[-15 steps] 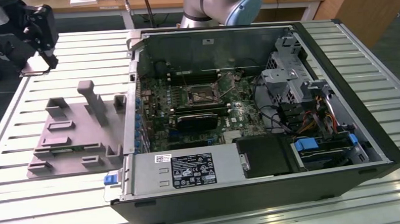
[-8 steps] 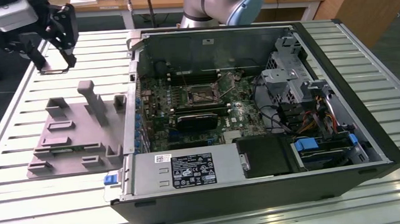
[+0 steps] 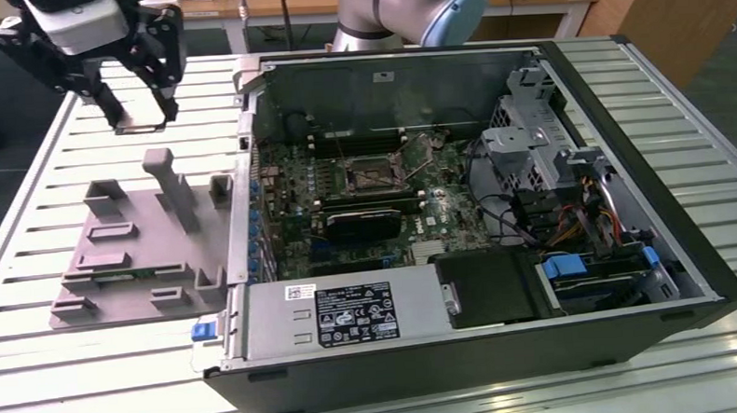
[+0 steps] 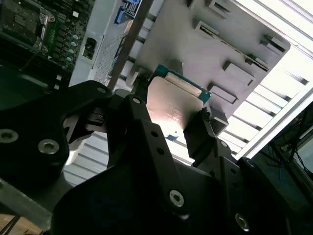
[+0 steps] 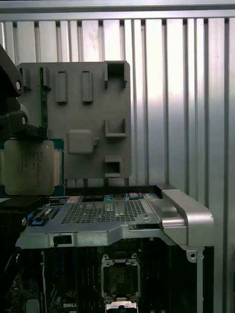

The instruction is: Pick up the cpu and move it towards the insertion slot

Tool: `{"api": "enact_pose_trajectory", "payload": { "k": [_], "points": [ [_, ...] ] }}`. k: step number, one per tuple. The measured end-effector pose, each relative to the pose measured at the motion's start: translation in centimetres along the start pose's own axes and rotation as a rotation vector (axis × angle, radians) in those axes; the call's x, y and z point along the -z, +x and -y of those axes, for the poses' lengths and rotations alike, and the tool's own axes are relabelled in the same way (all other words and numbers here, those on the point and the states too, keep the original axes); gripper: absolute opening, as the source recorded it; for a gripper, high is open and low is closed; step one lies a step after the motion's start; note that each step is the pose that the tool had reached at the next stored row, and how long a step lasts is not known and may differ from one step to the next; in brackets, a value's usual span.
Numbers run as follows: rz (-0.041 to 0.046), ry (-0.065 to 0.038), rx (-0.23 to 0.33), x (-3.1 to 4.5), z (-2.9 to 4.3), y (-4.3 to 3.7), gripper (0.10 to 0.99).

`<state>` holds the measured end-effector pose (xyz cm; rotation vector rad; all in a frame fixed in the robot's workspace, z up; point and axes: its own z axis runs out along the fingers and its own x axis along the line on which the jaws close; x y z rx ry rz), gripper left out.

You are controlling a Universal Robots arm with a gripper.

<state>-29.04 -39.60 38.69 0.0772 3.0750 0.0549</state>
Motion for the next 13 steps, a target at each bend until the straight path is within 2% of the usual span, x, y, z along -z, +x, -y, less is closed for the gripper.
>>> {"api": "enact_pose_trajectory", "payload": {
  "k": [13],
  "points": [
    [-0.0004,0.000,0.000,-0.39,-0.29,-5.91,0.541]
  ]
}}
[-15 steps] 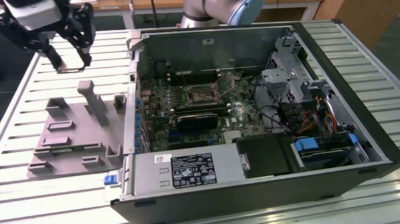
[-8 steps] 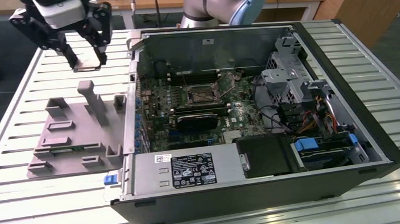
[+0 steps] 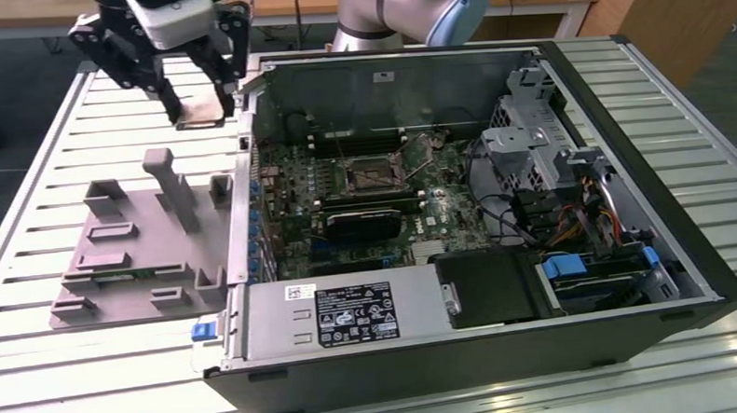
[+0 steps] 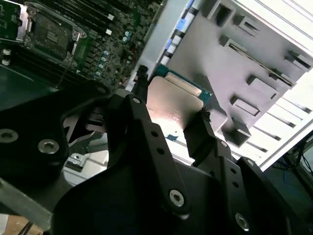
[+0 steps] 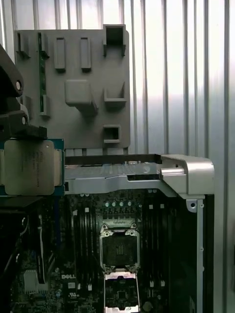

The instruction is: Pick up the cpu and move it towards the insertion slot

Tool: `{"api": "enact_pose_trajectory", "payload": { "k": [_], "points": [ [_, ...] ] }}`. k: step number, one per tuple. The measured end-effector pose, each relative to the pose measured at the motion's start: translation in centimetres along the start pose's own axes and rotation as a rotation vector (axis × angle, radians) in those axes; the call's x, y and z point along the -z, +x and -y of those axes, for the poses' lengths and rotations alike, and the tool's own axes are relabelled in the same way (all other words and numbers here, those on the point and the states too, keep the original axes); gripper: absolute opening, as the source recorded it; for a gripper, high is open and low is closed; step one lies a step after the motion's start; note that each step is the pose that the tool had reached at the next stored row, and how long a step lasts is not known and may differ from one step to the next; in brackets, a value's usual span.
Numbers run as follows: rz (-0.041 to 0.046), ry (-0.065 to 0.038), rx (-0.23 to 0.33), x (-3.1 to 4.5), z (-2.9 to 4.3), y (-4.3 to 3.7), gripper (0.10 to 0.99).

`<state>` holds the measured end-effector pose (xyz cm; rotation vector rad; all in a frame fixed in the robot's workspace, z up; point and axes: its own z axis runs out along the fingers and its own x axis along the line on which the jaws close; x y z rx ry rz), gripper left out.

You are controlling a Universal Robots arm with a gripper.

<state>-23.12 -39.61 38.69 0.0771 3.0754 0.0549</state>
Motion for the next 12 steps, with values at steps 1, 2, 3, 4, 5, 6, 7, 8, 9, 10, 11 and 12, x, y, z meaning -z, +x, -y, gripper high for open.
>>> {"api": "enact_pose_trajectory", "payload": {
  "k": [1,2,3,4,5,6,7,8,9,10,11,12],
  "points": [
    [-0.0002,0.000,0.000,-0.02,-0.03,-0.45,0.541],
    [-0.0002,0.000,0.000,-0.06,-0.05,-0.89,0.541],
    [-0.0002,0.000,0.000,-0.09,-0.07,-1.34,0.541],
    [-0.0002,0.000,0.000,-0.12,-0.09,-1.79,0.541],
    [-0.0002,0.000,0.000,-0.15,-0.11,-2.24,0.541],
    [-0.0004,0.000,0.000,-0.17,-0.14,-2.68,0.541],
    [-0.0005,0.000,0.000,-0.20,-0.16,-3.14,0.541],
    [-0.0005,0.000,0.000,-0.24,-0.18,-3.60,0.541],
    [-0.0005,0.000,0.000,-0.27,-0.20,-4.07,0.541],
    [-0.0007,0.000,0.000,-0.30,-0.23,-4.52,0.541],
    [-0.0007,0.000,0.000,-0.33,-0.25,-4.97,0.541],
    [-0.0008,0.000,0.000,-0.36,-0.27,-5.42,0.541]
  ]
}}
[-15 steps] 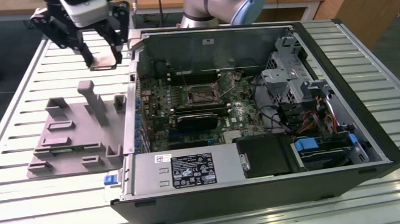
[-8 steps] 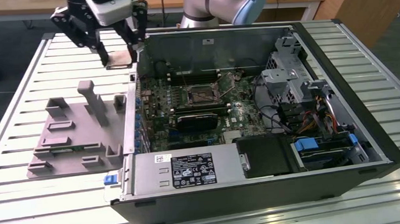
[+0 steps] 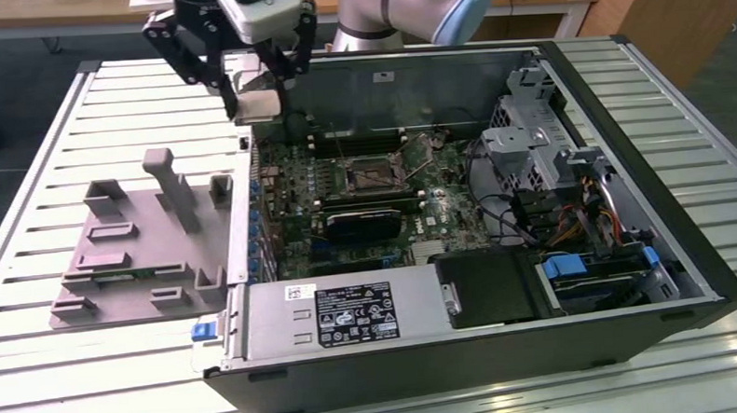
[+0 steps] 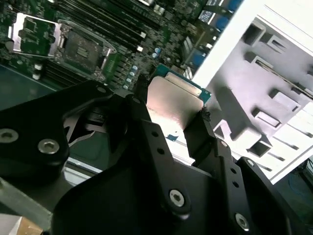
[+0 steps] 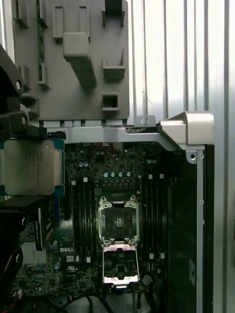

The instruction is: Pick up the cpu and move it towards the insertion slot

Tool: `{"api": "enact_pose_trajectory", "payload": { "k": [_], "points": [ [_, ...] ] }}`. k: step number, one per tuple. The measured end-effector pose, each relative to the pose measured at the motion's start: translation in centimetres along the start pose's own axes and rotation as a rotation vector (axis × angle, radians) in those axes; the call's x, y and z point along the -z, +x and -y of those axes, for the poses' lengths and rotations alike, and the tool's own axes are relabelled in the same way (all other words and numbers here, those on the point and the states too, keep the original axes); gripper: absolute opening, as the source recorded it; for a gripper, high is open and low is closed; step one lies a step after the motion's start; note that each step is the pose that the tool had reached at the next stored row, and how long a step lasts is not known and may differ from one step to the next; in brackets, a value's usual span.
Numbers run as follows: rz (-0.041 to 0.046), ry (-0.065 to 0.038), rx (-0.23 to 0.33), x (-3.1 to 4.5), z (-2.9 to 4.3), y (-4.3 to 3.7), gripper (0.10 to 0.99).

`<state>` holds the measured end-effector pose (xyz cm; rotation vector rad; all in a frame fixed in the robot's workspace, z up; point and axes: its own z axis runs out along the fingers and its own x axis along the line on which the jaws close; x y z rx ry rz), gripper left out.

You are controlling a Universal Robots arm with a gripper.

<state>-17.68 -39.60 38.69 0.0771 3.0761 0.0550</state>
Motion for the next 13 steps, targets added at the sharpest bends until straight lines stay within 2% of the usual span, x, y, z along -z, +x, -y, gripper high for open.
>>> {"api": "enact_pose_trajectory", "payload": {
  "k": [13],
  "points": [
    [-0.0007,0.000,0.000,-0.38,-0.29,-5.89,0.541]
  ]
}}
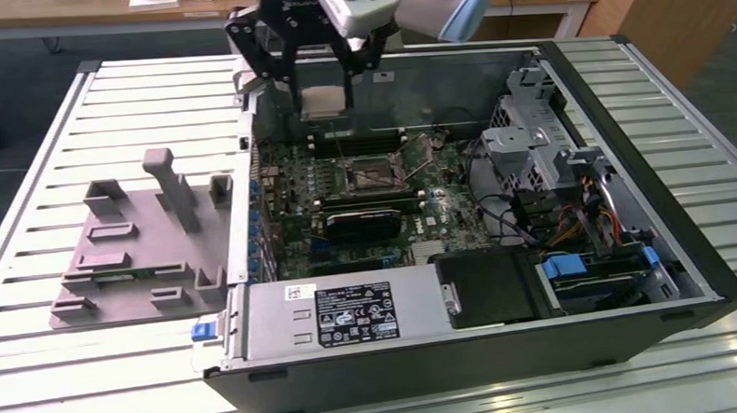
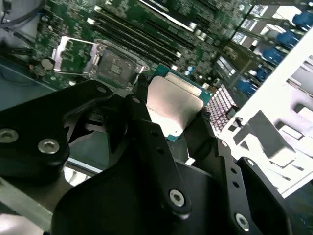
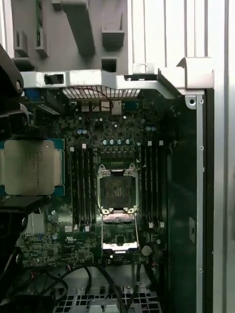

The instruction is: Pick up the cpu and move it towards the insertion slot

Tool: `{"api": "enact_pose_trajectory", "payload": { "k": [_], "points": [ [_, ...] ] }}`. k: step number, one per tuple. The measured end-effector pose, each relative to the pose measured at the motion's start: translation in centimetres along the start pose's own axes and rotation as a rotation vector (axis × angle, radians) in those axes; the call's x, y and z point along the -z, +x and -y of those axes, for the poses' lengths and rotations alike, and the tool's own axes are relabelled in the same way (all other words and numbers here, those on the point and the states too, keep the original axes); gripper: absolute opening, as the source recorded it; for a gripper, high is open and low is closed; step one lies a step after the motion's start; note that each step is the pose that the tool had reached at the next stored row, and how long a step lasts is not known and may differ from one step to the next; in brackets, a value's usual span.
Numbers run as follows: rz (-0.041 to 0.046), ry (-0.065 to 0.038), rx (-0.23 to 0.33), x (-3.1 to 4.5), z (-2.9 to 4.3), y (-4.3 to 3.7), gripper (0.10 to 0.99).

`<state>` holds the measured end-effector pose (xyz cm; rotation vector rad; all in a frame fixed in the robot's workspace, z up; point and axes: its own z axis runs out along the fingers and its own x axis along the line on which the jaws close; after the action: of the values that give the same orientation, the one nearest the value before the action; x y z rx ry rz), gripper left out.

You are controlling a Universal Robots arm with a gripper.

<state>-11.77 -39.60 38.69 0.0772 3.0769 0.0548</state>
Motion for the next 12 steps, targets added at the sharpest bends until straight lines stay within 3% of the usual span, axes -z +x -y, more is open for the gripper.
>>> {"api": "enact_pose_trajectory", "payload": {
  "k": [12],
  "points": [
    [-0.0003,0.000,0.000,-0.36,-0.25,-5.13,0.541]
  ]
}}
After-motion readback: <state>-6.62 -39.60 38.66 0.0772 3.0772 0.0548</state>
